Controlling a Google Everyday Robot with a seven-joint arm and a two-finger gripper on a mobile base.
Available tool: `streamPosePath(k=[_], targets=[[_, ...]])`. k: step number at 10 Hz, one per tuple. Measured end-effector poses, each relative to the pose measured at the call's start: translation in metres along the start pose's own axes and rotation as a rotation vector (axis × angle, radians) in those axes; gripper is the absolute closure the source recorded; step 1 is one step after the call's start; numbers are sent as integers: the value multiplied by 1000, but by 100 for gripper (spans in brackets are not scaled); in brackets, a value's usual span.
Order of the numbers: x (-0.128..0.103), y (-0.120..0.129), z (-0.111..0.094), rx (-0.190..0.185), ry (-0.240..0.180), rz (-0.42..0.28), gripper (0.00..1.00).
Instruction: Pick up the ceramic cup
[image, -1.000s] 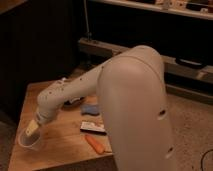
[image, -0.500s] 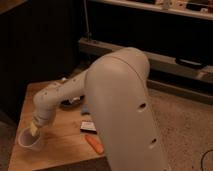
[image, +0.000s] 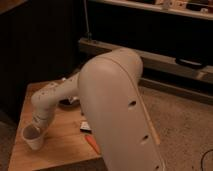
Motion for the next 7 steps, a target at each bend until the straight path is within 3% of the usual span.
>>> streamPosePath(k=[1, 3, 7], targets=[[2, -2, -7, -13, -8, 3, 98], [7, -8, -32, -53, -63, 12, 100], [44, -23, -124, -153, -272, 20, 100]])
